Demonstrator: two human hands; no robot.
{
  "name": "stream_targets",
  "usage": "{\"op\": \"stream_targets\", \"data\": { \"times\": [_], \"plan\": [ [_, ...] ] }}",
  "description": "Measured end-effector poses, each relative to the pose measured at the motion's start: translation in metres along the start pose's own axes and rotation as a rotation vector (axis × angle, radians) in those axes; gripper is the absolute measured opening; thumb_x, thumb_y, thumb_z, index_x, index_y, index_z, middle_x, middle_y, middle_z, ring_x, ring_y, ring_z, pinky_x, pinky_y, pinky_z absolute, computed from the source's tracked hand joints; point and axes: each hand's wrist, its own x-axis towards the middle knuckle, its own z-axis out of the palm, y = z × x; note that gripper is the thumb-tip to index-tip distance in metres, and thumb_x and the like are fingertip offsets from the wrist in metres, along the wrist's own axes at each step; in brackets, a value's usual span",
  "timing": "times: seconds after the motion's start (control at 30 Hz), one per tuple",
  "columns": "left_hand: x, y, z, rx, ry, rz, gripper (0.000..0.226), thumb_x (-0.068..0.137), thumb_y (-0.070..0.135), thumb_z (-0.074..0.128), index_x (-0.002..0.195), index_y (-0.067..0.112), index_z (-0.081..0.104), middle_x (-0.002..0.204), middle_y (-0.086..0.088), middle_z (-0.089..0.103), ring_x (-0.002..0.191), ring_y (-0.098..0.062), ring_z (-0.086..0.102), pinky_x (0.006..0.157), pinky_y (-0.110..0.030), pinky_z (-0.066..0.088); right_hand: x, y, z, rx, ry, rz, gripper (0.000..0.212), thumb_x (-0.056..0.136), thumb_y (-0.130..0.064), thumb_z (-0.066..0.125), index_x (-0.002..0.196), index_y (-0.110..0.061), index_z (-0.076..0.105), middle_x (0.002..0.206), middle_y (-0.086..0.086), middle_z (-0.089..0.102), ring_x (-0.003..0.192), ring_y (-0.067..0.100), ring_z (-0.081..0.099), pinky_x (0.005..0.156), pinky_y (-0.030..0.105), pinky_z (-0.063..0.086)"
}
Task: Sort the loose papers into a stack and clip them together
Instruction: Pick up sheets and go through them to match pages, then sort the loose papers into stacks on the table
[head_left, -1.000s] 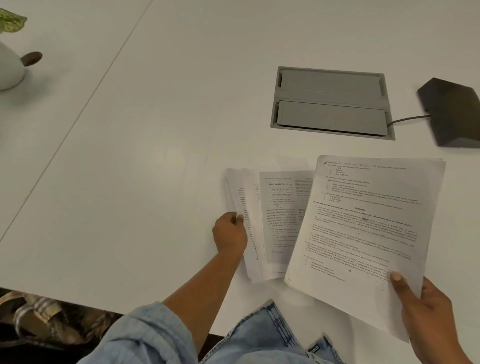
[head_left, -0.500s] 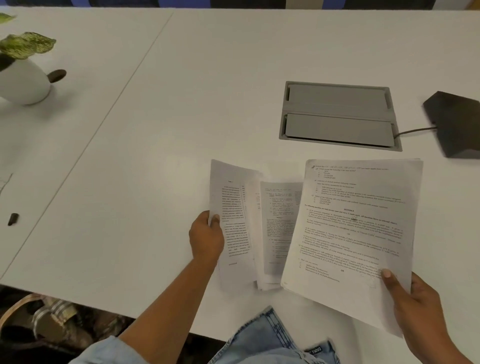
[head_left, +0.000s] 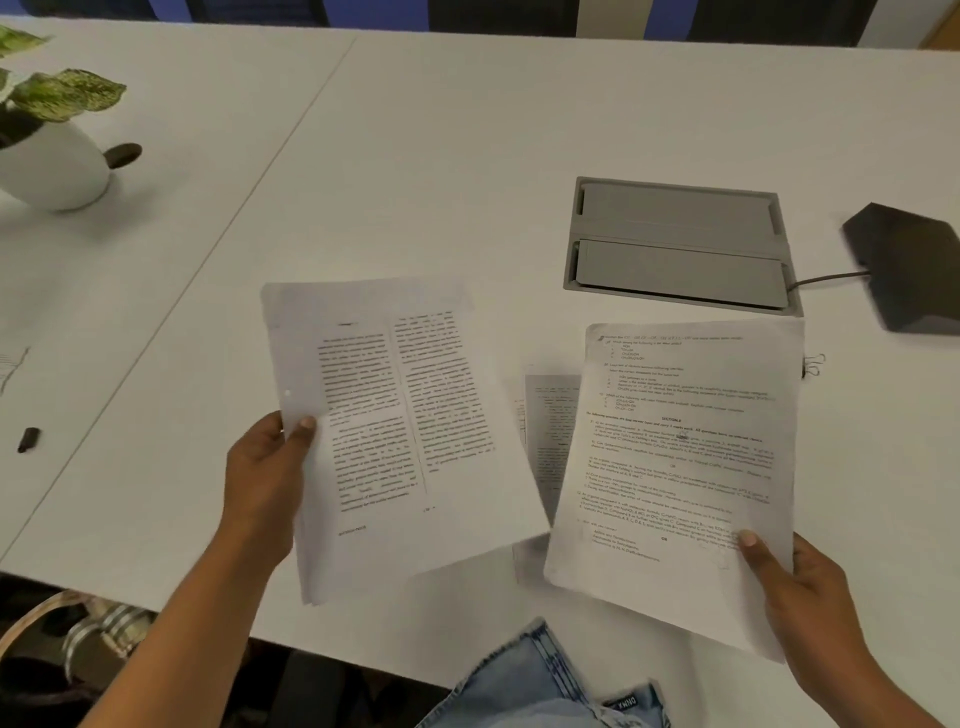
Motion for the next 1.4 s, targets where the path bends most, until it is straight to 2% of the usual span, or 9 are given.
{"op": "stream_targets", "data": {
  "times": [0.33, 0.47, 0.53, 0.67, 0.77, 0.9, 1.03, 1.23, 1.4],
  "plan": [
    [-0.054, 0.007, 0.089, -0.132, -0.371, 0.018, 0.025, 0.103, 0.019, 0.052, 0.099, 0.012, 0.076, 0.101, -0.010, 0.080, 0.095, -0.032, 0.075, 0.083, -0.040, 0.061, -0.004, -0.023, 0.037, 0.066, -0.256, -0.010, 0.017, 0.097, -0.014, 0.057, 0.105, -0.014, 0.072, 0.094, 0.004, 0.079, 0.082, 0.021, 0.076, 0.061, 0.027, 0.059],
    [-0.067, 0.000, 0.119, -0.089, -0.455, 0.023, 0.030, 0.104, 0.022, 0.051, 0.094, 0.018, 0.079, 0.098, 0.000, 0.081, 0.095, -0.019, 0.076, 0.078, -0.022, 0.059, -0.001, -0.031, 0.038, 0.072, -0.410, 0.024, 0.061, 0.097, 0.010, 0.048, 0.052, -0.027, 0.068, 0.053, -0.003, 0.067, 0.043, 0.005, 0.059, 0.041, 0.019, 0.045],
    [-0.069, -0.003, 0.125, -0.089, -0.424, 0.018, 0.030, 0.104, 0.025, 0.051, 0.094, 0.021, 0.080, 0.098, 0.002, 0.081, 0.094, -0.017, 0.076, 0.082, -0.026, 0.060, -0.001, -0.032, 0.038, 0.060, -0.465, 0.027, 0.072, 0.098, 0.009, 0.045, 0.040, -0.029, 0.062, 0.043, -0.009, 0.057, 0.036, -0.002, 0.048, 0.037, 0.014, 0.038],
    [-0.067, -0.010, 0.131, -0.022, -0.290, 0.072, 0.026, 0.103, 0.030, 0.052, 0.094, 0.025, 0.076, 0.101, 0.005, 0.078, 0.097, -0.019, 0.073, 0.086, -0.035, 0.058, -0.001, -0.032, 0.034, 0.061, -0.514, -0.055, 0.052, 0.098, 0.003, 0.049, 0.080, -0.035, 0.080, 0.081, -0.003, 0.078, 0.067, 0.008, 0.073, 0.055, 0.020, 0.053],
    [-0.066, -0.014, 0.134, 0.076, -0.149, 0.156, 0.018, 0.099, 0.031, 0.059, 0.114, 0.024, 0.063, 0.115, 0.017, 0.057, 0.107, -0.005, 0.059, 0.095, -0.030, 0.052, -0.005, -0.037, 0.031, 0.092, -0.510, -0.098, 0.042, 0.094, 0.001, 0.057, 0.108, -0.034, 0.075, 0.108, 0.000, 0.077, 0.093, 0.017, 0.075, 0.068, 0.027, 0.058],
    [-0.057, -0.012, 0.131, -0.025, -0.295, -0.099, 0.058, 0.091, 0.033, 0.071, 0.143, 0.027, 0.047, 0.137, 0.010, 0.056, 0.116, -0.011, 0.060, 0.099, -0.037, 0.049, -0.003, -0.037, 0.028, 0.093, -0.492, -0.075, 0.032, 0.096, -0.013, 0.059, 0.106, -0.040, 0.074, 0.108, -0.003, 0.077, 0.093, 0.014, 0.075, 0.066, 0.025, 0.058],
    [-0.059, -0.015, 0.129, -0.132, -0.544, -0.342, 0.029, 0.093, 0.027, 0.068, 0.121, 0.017, 0.070, 0.116, -0.005, 0.077, 0.107, -0.029, 0.073, 0.100, -0.054, 0.052, -0.002, -0.037, 0.025, 0.107, -0.452, 0.082, 0.044, 0.080, -0.073, 0.031, 0.088, -0.059, 0.072, 0.094, -0.019, 0.077, 0.082, 0.002, 0.073, 0.061, 0.018, 0.056],
    [-0.069, -0.023, 0.134, -0.192, -0.566, -0.172, 0.024, 0.095, 0.020, 0.064, 0.117, 0.020, 0.072, 0.116, -0.006, 0.077, 0.104, -0.026, 0.074, 0.087, -0.044, 0.061, 0.002, -0.034, 0.024, 0.146, -0.464, -0.116, 0.035, 0.087, -0.012, 0.064, 0.121, -0.017, 0.069, 0.119, 0.001, 0.073, 0.111, 0.019, 0.069, 0.086, 0.024, 0.056],
    [-0.066, -0.010, 0.146, -0.123, -0.607, 0.075, 0.026, 0.098, 0.017, 0.060, 0.102, 0.036, 0.078, 0.106, 0.005, 0.079, 0.096, -0.018, 0.076, 0.072, -0.027, 0.061, 0.017, -0.048, 0.028, 0.095, -0.355, -0.191, 0.032, 0.084, -0.010, 0.070, 0.112, -0.027, 0.069, 0.110, -0.011, 0.076, 0.103, 0.010, 0.071, 0.079, 0.019, 0.057]
  ]
}}
